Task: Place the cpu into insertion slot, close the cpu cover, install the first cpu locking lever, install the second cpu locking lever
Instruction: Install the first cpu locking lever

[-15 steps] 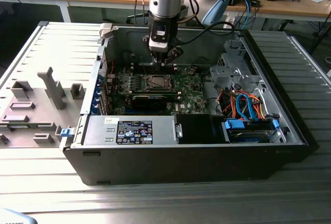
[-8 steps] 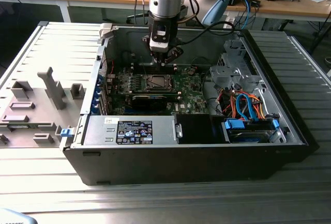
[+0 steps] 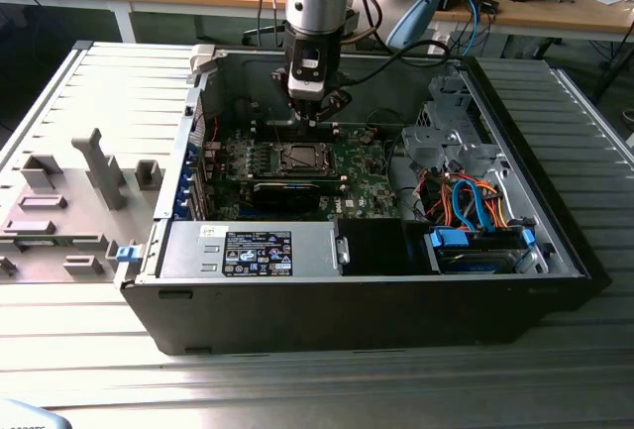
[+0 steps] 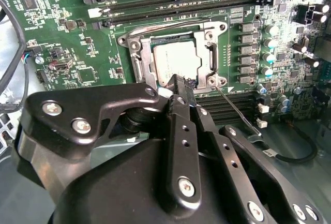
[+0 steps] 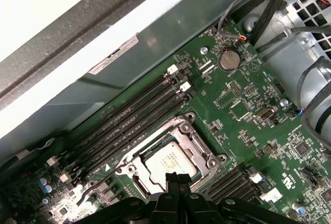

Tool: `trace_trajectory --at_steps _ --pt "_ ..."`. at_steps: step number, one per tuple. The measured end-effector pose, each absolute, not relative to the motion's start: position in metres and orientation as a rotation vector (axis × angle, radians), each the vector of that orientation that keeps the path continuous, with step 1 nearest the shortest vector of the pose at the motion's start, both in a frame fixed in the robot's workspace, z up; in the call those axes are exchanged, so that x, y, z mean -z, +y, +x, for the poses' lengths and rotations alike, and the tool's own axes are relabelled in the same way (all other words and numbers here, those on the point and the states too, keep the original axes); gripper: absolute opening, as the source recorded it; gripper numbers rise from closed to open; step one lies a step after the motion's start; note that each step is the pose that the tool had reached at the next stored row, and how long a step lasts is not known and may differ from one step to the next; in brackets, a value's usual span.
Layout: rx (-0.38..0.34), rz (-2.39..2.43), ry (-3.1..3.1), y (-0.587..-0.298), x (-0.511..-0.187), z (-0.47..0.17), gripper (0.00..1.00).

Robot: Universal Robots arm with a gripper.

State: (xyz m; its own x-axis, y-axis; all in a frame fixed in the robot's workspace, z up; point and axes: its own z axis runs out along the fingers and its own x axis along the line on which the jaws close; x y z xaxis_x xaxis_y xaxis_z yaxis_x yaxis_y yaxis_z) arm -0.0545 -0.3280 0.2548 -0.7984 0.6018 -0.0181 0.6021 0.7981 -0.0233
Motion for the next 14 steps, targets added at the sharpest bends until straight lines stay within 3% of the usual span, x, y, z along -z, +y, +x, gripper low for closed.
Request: trace_trajectory --at_steps 14 --pt "0.043 0.957 2.981 -0.3280 -0.2548 -0.0545 0.11"
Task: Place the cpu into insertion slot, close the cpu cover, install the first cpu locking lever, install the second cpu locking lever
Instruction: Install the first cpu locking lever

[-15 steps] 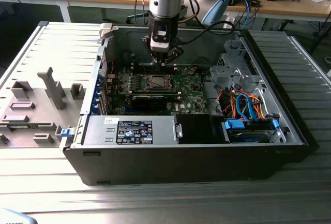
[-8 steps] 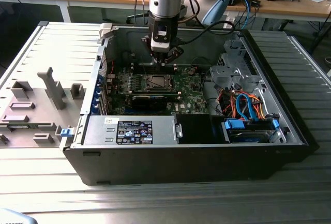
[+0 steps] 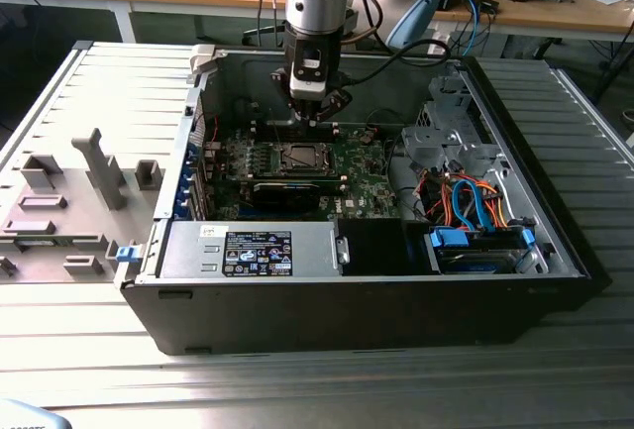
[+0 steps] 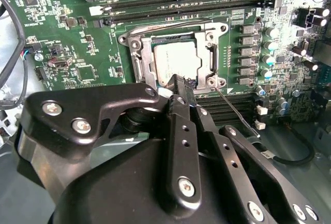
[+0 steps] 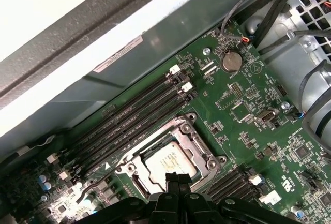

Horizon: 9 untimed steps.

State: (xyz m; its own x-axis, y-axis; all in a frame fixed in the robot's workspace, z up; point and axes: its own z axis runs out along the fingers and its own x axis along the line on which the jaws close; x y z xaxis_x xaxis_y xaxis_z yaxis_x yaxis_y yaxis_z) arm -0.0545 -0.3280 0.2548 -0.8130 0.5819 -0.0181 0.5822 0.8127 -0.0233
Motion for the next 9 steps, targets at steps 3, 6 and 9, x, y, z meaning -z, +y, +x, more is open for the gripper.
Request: trace_trajectory --at_steps 3,6,9 --pt "0.043 0.950 2.983 -0.3280 -0.2548 -0.0545 0.11" --pt "0.043 0.940 2.987 -0.3280 -0.2548 -0.0545 0.11" --pt "0.043 0.930 2.990 -0.3280 -0.2548 -0.0545 0.11"
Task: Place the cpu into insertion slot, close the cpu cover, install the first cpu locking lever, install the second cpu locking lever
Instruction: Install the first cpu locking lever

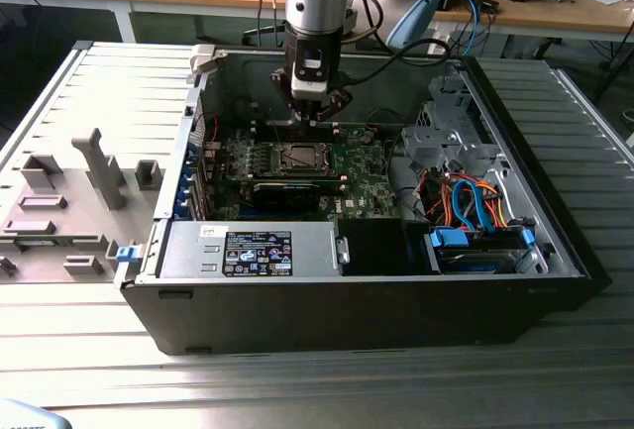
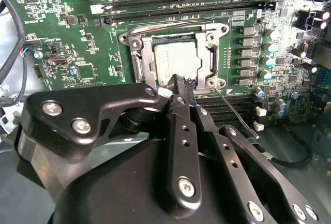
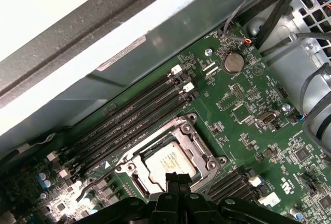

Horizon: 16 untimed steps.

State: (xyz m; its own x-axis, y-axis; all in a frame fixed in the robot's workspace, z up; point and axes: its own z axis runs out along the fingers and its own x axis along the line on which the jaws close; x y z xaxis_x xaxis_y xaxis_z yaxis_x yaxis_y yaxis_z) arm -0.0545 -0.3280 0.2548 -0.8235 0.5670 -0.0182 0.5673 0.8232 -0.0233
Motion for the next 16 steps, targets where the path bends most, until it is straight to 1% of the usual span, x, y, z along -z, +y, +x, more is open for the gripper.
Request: trace_trajectory --at_steps 16 --pt "0.042 0.784 3.030 -0.3280 -0.2548 -0.0545 0.11"
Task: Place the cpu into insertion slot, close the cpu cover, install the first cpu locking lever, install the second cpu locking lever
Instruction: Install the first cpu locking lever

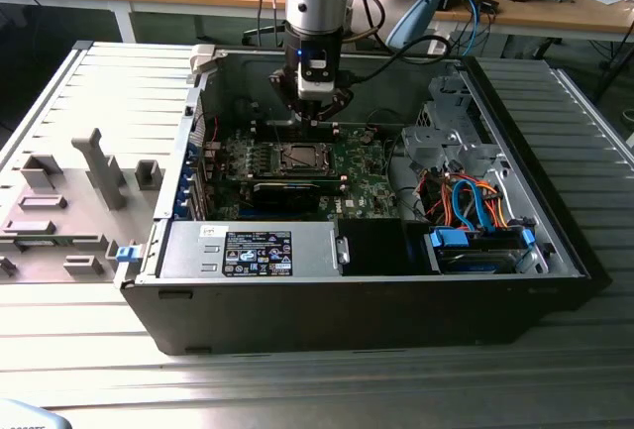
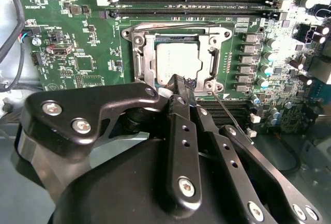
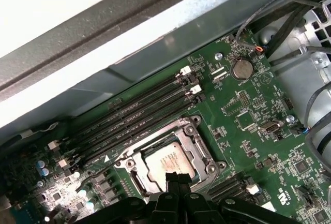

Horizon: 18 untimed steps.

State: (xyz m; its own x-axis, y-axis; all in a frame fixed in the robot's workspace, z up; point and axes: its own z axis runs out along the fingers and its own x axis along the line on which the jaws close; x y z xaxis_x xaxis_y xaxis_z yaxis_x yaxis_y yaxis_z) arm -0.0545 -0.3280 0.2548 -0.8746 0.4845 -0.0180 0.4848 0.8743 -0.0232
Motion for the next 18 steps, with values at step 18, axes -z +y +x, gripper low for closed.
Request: trace_trajectory --at_steps 18 --pt "0.042 0.684 3.053 -0.3280 -0.2548 -0.0545 0.11"
